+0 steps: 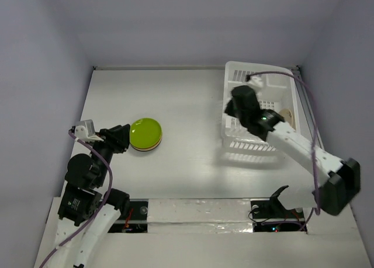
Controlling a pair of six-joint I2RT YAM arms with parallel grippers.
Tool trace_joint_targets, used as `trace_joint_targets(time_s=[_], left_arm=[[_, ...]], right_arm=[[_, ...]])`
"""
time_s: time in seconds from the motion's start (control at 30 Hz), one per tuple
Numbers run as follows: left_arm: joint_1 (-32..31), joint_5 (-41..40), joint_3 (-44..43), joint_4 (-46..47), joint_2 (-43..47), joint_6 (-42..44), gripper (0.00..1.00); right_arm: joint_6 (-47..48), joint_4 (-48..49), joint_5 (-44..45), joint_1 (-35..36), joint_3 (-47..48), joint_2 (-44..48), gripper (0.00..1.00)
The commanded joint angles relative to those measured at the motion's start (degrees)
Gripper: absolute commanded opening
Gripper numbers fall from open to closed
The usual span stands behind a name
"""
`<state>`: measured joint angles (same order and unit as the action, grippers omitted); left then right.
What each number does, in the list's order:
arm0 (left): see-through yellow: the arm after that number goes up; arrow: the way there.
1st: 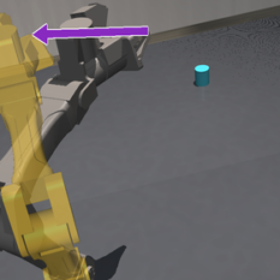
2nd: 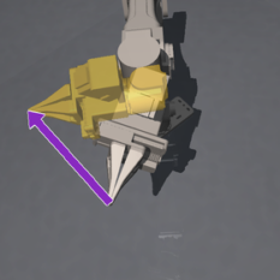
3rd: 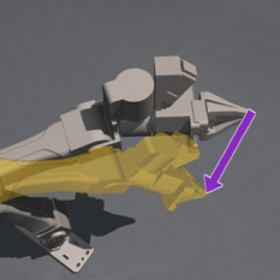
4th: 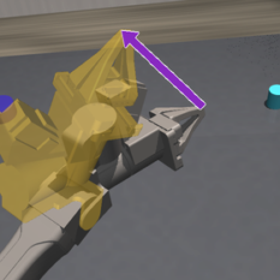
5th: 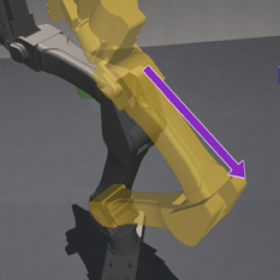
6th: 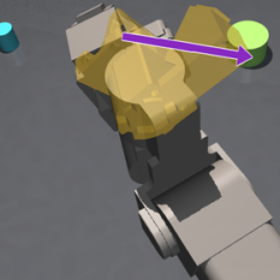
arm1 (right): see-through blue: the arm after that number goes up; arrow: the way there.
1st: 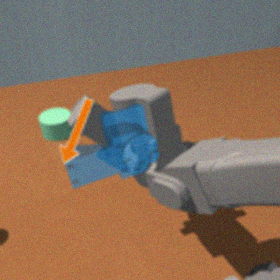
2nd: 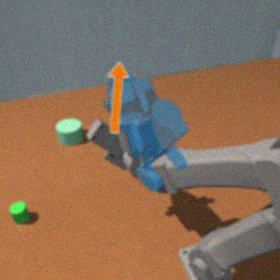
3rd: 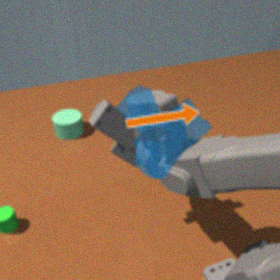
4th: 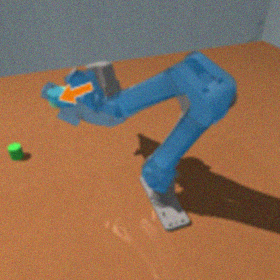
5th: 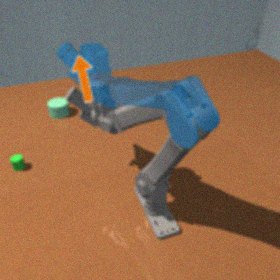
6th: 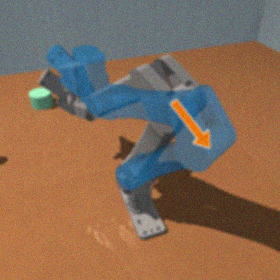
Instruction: Unload the plates from the dish rack
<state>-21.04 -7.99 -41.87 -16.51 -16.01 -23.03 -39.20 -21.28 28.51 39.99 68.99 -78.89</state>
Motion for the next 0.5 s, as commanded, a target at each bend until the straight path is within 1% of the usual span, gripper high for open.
trace_joint_targets(time_s=[0.0,0.07,0.1,0.13,0.17,0.2,0.23,0.27,0.3,0.33,0.4,0.47], left_arm=[[-0.23,0.17,0.29,2.36,1.59,-0.18,0.34],[-0.76,0.08,0.21,2.27,1.95,-0.18,0.34],[-1.28,-0.27,0.21,2.19,2.3,-0.18,0.34],[-1.29,-0.36,0.21,2.27,2.47,-0.18,0.34],[-1.29,-0.36,0.21,2.19,2.48,-0.18,0.34],[-1.81,-0.36,0.21,2.19,2.56,-0.18,0.34],[-1.81,-0.36,0.21,2.19,2.65,-0.18,0.34],[-1.81,-0.1,0.21,2.27,2.65,-0.18,0.34],[-1.81,0.08,0.21,2.36,2.65,-0.09,0.34],[-1.81,0.17,0.29,2.54,2.74,0.09,0.35],[-1.81,0.17,0.12,2.8,2.3,0.35,0.35],[-1.81,0.52,0.21,2.8,2.04,0.44,0.35]], right_arm=[[1.4,-7.63,9.02,-10.61,-8.75,12.39,0.0],[3.77,-8.95,6.12,-15.62,-10.97,17.08,0.0],[4.56,-9.48,5.59,-20.34,-11.59,20.85,0.05],[7.01,-10.27,4.72,-22.65,-12.47,22.28,0.1],[8.25,-10.88,4.54,-27.11,-12.56,23.34,0.2],[9.39,-11.76,4.45,-29.24,-12.39,23.78,0.29],[12.02,-13.86,4.45,-31.0,-11.35,23.44,0.36],[13.35,-15.18,4.71,-32.59,-10.64,22.74,0.41],[14.49,-16.68,5.23,-33.82,-9.85,21.77,0.5],[16.77,-20.26,6.89,-34.44,-8.8,19.24,0.56],[15.3,-26.24,10.32,-34.45,-4.23,16.33,0.55],[15.3,-28.73,9.28,-34.45,-1.95,14.4,0.55]])
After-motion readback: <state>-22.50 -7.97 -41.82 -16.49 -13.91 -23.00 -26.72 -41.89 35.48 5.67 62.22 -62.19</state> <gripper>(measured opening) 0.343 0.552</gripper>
